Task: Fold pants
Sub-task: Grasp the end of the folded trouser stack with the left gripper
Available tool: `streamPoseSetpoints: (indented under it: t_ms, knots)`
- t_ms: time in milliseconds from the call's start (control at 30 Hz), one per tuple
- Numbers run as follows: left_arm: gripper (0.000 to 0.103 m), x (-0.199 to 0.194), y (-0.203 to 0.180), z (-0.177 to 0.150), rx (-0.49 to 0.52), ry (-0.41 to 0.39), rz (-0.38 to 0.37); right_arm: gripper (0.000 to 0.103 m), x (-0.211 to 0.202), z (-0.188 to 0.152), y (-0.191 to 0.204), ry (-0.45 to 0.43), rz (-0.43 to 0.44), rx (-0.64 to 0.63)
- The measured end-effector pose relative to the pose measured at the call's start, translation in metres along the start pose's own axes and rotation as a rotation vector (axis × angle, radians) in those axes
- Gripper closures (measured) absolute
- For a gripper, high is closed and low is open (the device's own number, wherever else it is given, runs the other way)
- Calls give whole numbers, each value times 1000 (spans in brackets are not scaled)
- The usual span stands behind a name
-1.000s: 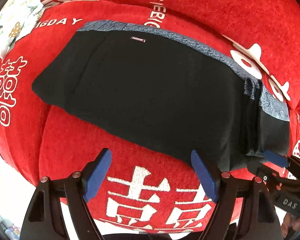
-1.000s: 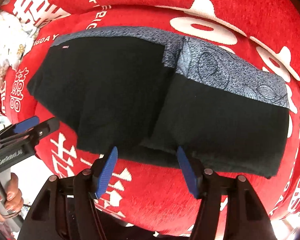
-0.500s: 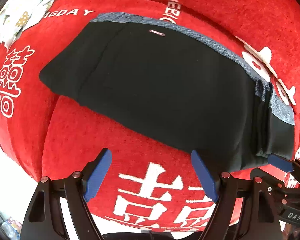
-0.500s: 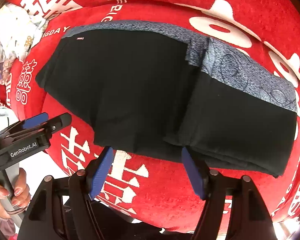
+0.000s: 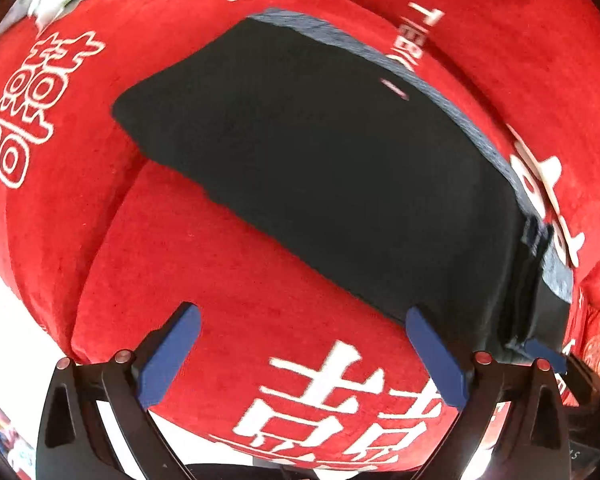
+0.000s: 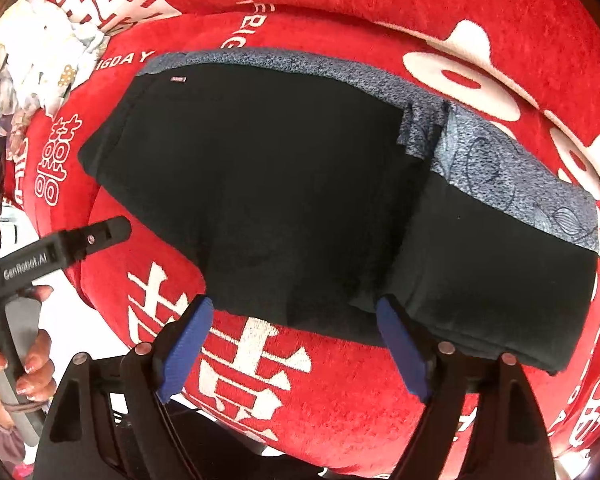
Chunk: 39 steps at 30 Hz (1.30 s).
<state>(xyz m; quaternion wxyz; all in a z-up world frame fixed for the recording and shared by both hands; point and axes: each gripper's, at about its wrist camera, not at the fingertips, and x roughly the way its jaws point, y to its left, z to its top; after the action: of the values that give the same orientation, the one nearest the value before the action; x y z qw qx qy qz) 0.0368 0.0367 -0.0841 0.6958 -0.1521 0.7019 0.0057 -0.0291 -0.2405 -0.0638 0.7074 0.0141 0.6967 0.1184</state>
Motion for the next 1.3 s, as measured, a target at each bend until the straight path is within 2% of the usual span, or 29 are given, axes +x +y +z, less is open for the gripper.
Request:
streamPoseSetpoints:
  t_ms: [233,500,800,1000,1167,1300]
  knots:
    - [0,-5,31,11,-73,-32,29,17,11,2,2,33,25,8]
    - [0,-13,68,23,-156,-47,-77,16,14,3,4,34,31,2]
    - [0,3,90,39,-235,-81,-351,16,23,8,2,39,43,7]
    - [0,18,87,57,-265,-105,-463,16,28,12,2,39,50,-1]
    - [0,21,87,66,-267,-133,-466,16,33,10,3,60,85,4]
    - [0,14,80,68,-267,-139,-464,16,36,5,7,65,63,-4]
